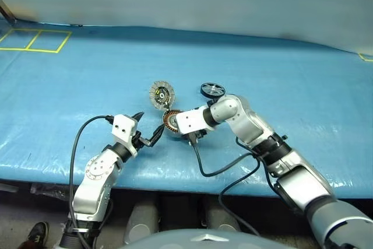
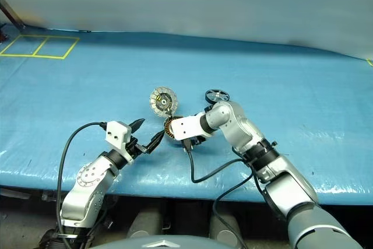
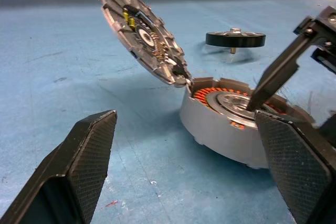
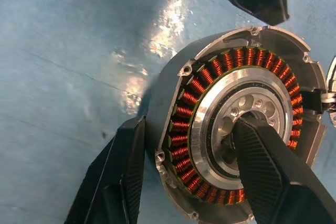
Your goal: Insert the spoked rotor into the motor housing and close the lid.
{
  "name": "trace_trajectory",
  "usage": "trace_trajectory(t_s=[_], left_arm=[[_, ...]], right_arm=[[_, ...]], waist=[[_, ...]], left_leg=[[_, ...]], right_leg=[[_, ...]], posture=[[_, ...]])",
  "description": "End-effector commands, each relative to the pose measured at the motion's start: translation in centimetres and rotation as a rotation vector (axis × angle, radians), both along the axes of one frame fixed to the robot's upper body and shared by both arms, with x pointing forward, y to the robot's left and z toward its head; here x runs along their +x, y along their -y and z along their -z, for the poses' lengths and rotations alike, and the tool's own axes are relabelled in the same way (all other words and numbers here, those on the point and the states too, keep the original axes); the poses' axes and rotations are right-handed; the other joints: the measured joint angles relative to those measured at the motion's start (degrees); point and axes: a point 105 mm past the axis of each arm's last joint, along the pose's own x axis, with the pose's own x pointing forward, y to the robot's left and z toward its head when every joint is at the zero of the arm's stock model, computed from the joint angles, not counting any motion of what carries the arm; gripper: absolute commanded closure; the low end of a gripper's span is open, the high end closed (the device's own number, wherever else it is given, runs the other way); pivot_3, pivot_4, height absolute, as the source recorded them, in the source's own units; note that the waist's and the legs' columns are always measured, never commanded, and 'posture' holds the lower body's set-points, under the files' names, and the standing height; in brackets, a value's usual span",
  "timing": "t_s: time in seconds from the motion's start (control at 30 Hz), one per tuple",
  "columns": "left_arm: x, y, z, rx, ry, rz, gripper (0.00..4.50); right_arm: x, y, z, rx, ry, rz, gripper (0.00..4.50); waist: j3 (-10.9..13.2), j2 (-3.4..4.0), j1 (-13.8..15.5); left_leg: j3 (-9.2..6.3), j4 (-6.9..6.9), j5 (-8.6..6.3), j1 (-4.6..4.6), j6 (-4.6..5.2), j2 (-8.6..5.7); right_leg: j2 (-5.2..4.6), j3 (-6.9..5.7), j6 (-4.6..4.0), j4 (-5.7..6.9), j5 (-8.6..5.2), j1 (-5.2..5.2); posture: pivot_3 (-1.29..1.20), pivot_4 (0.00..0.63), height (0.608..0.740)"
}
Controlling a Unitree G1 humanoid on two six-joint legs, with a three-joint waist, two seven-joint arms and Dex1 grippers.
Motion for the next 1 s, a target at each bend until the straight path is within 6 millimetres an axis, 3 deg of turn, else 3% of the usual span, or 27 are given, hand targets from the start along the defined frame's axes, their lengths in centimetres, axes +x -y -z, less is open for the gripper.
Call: trace_trajectory(t_s=[0.03, 0.2, 0.57, 0.93, 1.0], left_arm=[[0.2, 0.2, -0.9, 0.000, 0.041, 0.008, 0.00], [0.2, 0.1, -0.9, 0.002, 0.041, 0.009, 0.00], [0.1, -0.5, -0.9, 0.015, 0.041, -0.011, 0.00], [0.1, -0.8, -1.1, 0.019, 0.046, -0.021, 0.00], [0.2, -1.1, -1.2, 0.023, 0.049, -0.029, 0.00]], right_arm=[[-0.9, 0.8, 2.0, -0.054, -0.069, 0.103, 2.33], [-1.2, 0.5, 2.1, -0.009, -0.109, 0.240, 2.33], [-3.3, -3.2, 1.8, 0.175, -0.256, 0.461, 2.33], [-5.4, -5.0, 3.0, 0.177, -0.330, 0.456, 2.33], [-5.5, -4.9, 3.1, 0.165, -0.301, 0.433, 1.58]], waist=[[-0.06, -0.01, -0.01], [-0.16, -0.11, 0.16], [-0.52, -0.39, -0.35], [-0.76, -0.47, -0.93], [-0.78, -0.45, -0.92]], left_leg=[[0.00, 0.01, -0.02, 0.01, -0.03, 0.00], [0.00, 0.02, -0.04, 0.00, -0.07, -0.02], [-0.01, -0.06, -0.12, -0.01, -0.19, 0.07], [0.03, -0.08, -0.23, 0.07, -0.36, 0.36], [0.04, -0.08, -0.27, 0.10, -0.43, 0.42]], right_leg=[[0.00, 0.00, 0.00, 0.01, 0.00, 0.00], [-0.08, -0.04, 0.00, 0.00, -0.01, 0.00], [-0.53, -0.47, -0.06, 0.00, -0.04, -0.09], [-0.62, -1.33, -0.07, -0.01, -0.16, -0.10], [-0.76, -1.77, -0.04, -0.01, -0.20, -0.09]], posture=[[0.00, 0.150, 0.740], [0.00, 0.150, 0.740], [0.00, 0.150, 0.740], [0.00, 0.150, 0.740], [0.00, 0.150, 0.740]])
